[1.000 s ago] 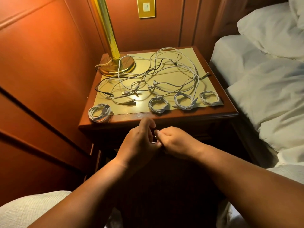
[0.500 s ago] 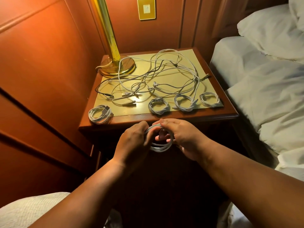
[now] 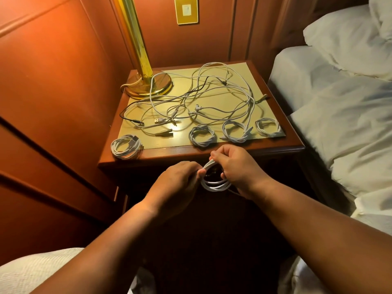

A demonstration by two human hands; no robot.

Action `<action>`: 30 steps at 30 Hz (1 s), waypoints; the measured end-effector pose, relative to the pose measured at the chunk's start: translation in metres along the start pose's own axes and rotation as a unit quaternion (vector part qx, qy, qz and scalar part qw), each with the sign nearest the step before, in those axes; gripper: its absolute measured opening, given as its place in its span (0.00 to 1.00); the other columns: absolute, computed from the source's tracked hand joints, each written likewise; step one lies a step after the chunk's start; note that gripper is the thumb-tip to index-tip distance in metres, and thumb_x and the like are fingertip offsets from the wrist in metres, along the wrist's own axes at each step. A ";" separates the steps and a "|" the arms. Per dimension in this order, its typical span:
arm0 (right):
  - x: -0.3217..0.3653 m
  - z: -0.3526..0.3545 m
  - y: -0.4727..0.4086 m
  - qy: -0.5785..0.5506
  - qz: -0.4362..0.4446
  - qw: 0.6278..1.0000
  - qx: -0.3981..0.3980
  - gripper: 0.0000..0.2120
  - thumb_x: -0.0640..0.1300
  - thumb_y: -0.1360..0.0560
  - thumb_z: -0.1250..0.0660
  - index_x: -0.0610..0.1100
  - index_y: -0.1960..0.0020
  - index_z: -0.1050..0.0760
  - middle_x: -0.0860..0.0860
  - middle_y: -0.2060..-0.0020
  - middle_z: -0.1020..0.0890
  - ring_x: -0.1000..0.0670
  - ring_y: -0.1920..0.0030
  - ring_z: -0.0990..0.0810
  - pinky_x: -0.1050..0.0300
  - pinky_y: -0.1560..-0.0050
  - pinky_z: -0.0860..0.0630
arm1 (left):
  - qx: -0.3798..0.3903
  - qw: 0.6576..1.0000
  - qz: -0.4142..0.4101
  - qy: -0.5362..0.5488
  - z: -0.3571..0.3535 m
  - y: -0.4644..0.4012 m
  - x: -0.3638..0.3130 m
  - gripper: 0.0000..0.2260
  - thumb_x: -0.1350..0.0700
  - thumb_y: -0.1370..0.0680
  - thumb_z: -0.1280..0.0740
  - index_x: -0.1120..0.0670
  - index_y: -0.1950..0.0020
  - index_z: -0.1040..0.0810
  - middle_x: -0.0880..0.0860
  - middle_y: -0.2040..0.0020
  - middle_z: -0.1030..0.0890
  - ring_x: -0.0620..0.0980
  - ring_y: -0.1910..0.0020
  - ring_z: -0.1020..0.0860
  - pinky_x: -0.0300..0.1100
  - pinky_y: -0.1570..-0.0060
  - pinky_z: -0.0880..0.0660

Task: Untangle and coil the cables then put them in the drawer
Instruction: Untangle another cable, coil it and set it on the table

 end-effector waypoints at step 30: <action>0.004 -0.010 0.004 -0.077 0.105 0.991 0.024 0.09 0.44 0.18 0.40 0.40 0.52 0.25 0.48 0.61 0.21 0.56 0.61 0.23 0.60 0.59 0.25 | 0.009 0.833 0.228 0.504 -0.018 0.015 -0.006 0.15 0.44 0.27 0.28 0.56 0.54 0.16 0.54 0.57 0.18 0.50 0.54 0.23 0.46 0.52 0.31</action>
Point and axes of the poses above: each hand's wrist, its own y-axis away from the middle knuckle, its own z-axis out of the back of the hand, x = y × z, the point moved 7 cm from there along -y, towards the middle knuckle
